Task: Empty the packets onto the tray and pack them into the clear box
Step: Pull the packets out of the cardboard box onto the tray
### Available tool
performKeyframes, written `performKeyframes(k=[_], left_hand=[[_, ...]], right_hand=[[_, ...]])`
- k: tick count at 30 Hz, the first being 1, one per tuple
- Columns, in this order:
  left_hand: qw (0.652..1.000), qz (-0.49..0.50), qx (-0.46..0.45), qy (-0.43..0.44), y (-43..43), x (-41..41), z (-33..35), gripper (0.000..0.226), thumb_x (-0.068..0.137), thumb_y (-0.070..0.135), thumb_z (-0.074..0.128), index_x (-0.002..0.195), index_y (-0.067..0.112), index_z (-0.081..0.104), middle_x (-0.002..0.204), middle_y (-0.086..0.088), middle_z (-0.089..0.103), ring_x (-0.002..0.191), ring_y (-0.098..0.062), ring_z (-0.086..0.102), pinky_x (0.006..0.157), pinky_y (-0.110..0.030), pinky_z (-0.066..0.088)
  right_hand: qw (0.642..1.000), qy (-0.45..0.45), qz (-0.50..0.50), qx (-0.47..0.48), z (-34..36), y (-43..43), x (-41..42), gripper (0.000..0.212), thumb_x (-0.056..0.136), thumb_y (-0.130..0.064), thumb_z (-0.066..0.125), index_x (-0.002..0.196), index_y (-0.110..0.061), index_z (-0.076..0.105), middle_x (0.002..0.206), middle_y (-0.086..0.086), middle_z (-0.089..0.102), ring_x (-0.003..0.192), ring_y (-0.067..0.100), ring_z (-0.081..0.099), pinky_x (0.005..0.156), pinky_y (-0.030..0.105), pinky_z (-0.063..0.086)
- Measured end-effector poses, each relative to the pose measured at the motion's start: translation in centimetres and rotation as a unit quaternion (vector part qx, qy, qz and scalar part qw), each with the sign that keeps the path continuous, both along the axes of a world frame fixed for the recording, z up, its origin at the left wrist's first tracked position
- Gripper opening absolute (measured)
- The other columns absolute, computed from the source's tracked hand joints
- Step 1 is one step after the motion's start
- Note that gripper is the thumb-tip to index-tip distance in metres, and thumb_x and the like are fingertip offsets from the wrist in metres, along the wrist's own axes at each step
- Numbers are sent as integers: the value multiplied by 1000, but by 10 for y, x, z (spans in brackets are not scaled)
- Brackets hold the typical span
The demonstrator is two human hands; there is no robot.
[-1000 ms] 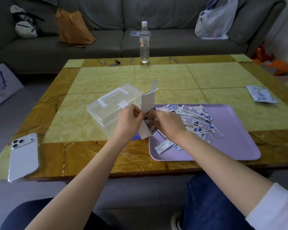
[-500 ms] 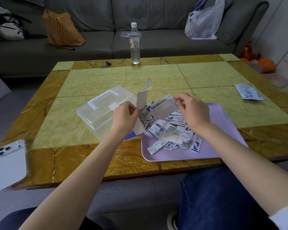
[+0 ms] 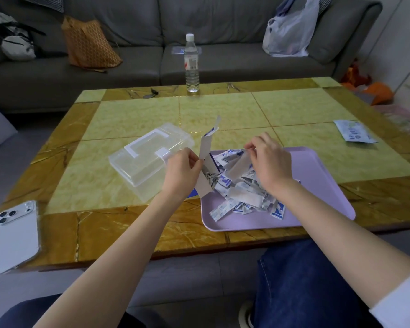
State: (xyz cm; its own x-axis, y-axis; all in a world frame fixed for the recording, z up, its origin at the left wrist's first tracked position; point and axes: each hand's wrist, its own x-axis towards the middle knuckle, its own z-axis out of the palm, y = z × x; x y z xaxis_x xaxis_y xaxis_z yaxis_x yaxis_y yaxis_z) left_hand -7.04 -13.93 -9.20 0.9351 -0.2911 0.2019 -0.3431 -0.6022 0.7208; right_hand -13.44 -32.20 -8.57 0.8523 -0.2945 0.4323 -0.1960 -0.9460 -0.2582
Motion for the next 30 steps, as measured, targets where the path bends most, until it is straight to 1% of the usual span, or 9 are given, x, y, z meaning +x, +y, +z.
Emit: performKeyframes(k=[2, 4, 7, 12, 15, 20, 24, 27, 30], left_hand=[[1000, 2, -5, 3, 2, 0, 0, 9, 89, 13, 57, 80, 10, 55, 71, 5, 52, 71, -12, 49, 54, -11, 38], [1000, 4, -11, 5, 4, 0, -1, 10, 89, 12, 57, 80, 10, 54, 68, 8, 50, 69, -12, 48, 55, -8, 38], [1000, 5, -15, 7, 7, -2, -1, 10, 90, 14, 56, 81, 10, 55, 71, 6, 52, 71, -13, 49, 54, -12, 37], [1000, 12, -18, 7, 16, -4, 1, 11, 90, 15, 57, 82, 9, 56, 80, -2, 59, 77, -17, 54, 60, -21, 41], [999, 19, -24, 15, 21, -6, 3, 10, 90, 15, 57, 81, 10, 56, 75, 2, 55, 74, -14, 51, 54, -12, 37], [999, 29, -22, 21, 30, -6, 2, 9, 89, 15, 58, 82, 10, 57, 79, -2, 57, 73, -14, 51, 54, -11, 36], [999, 29, -22, 21, 31, -6, 2, 9, 89, 14, 58, 81, 11, 56, 80, -3, 58, 75, -15, 51, 55, -11, 36], [999, 29, -22, 21, 31, -6, 2, 9, 89, 15, 58, 81, 11, 56, 81, -3, 58, 75, -15, 51, 55, -11, 35], [999, 35, -22, 19, 31, -3, 2, 8, 89, 14, 57, 82, 11, 56, 79, -2, 56, 75, -14, 50, 53, -10, 36]], right_hand=[[1000, 17, 6, -1, -1, 6, 1, 17, 92, -10, 53, 103, -12, 65, 109, 5, 57, 98, 26, 56, 61, 29, 35], [999, 33, 33, 17, -3, 14, 2, 21, 89, -7, 55, 108, -12, 64, 114, 5, 54, 95, 24, 57, 64, 30, 43], [991, 59, 100, 65, -7, 28, 1, 29, 89, -3, 55, 116, -11, 59, 121, 3, 50, 84, 14, 52, 67, 26, 43], [968, 137, 199, 65, -16, 52, 4, 31, 91, -7, 52, 120, -16, 58, 121, 0, 53, 112, 20, 51, 76, 37, 48], [966, 162, 189, 65, -20, 60, 10, 28, 93, -12, 52, 118, -20, 62, 118, 0, 58, 111, 22, 52, 76, 38, 49], [969, 173, 168, 46, -22, 70, 20, 27, 93, -18, 49, 113, -25, 66, 110, 2, 63, 103, 25, 57, 69, 34, 47], [968, 209, 137, -15, -21, 75, 27, 22, 91, -21, 48, 101, -25, 68, 93, 6, 67, 87, 29, 62, 60, 29, 36], [974, 190, 122, 0, -17, 73, 28, 17, 92, -24, 49, 92, -19, 66, 88, 7, 66, 84, 30, 62, 60, 29, 34], [983, 133, 120, 40, -9, 65, 26, 18, 96, -23, 47, 97, -12, 61, 95, 7, 66, 86, 30, 61, 61, 30, 36]])
